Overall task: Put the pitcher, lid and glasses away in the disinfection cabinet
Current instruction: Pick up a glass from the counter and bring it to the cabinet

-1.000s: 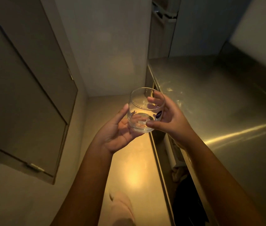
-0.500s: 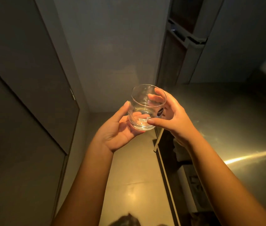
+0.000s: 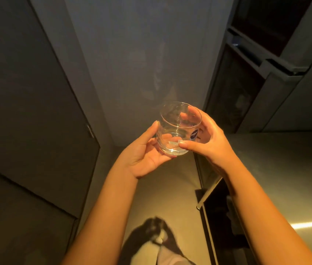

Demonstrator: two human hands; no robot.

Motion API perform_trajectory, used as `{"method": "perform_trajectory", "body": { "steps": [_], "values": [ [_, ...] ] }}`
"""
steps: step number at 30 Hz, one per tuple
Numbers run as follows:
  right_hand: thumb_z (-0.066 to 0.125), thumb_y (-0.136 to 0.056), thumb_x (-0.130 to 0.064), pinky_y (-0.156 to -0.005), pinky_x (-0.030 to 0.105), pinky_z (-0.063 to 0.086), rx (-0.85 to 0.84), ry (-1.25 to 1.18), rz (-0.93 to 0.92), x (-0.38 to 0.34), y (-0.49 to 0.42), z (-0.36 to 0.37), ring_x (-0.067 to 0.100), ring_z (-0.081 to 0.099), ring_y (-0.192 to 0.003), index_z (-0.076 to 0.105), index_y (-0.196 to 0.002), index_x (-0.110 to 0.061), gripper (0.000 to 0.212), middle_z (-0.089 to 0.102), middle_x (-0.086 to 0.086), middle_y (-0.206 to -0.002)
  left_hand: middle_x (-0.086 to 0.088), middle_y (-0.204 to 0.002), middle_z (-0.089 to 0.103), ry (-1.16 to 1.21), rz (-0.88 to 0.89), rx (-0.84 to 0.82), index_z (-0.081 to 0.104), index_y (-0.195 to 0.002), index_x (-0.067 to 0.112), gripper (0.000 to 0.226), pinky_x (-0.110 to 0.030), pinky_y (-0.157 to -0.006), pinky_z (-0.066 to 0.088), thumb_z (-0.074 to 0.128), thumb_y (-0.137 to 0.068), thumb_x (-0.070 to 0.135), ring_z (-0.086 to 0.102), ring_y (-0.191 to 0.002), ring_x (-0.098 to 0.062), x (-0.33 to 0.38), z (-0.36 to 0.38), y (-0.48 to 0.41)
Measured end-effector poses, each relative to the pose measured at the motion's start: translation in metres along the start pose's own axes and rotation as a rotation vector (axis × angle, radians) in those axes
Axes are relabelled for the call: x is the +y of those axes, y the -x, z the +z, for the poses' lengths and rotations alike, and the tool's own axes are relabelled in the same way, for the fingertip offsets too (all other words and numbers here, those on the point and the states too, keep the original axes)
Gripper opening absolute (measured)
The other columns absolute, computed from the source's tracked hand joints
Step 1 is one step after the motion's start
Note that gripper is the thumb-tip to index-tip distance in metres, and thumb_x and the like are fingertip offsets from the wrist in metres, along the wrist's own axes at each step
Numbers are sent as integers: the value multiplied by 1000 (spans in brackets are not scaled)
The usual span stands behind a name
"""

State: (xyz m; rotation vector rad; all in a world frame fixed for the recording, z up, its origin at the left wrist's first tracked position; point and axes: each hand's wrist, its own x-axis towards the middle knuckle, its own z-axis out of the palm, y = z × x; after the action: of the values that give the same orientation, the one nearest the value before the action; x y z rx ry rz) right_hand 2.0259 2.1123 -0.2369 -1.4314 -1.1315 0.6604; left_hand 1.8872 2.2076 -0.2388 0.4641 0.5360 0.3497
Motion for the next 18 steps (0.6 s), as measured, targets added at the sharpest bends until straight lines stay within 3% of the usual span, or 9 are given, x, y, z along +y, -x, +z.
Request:
{"method": "perform_trajectory", "body": {
  "steps": [3,8,13,18],
  "values": [
    [75,-62,-25,-98,19,44,20,0,-19,7,-58,-24,1,48,-121,37,-133,-25,81,49,-7,-134,-26,-119,60,0,-9,-15,48,-129,-1,64,-51,-77,54,67,-74,25,63,-102,-38,34,20,-53],
    [78,-60,-28,-92,13,44,20,26,-47,22,-137,-54,-1,49,-118,38,-133,-22,83,50,-10,-130,-28,-129,52,-17,-7,-54,41,-135,-4,93,-50,-77,55,80,-55,24,60,-108,-39,79,37,-125],
    [75,-62,-21,-91,13,44,16,-1,-7,41,-189,-65,1,49,-119,38,-135,-18,82,50,-6,-132,-29,-125,55,-3,-29,-53,41,-134,-6,102,-48,-68,57,85,-47,24,65,-96,-39,107,38,-175],
    [78,-60,-19,-87,11,45,39,-31,45,59,-237,-70,0,50,-118,38,-133,-18,84,51,-9,-129,-30,-126,54,-13,-85,-115,43,-134,-4,111,-48,-73,56,94,-39,22,62,-103,-40,137,29,-228]
  ]
}}
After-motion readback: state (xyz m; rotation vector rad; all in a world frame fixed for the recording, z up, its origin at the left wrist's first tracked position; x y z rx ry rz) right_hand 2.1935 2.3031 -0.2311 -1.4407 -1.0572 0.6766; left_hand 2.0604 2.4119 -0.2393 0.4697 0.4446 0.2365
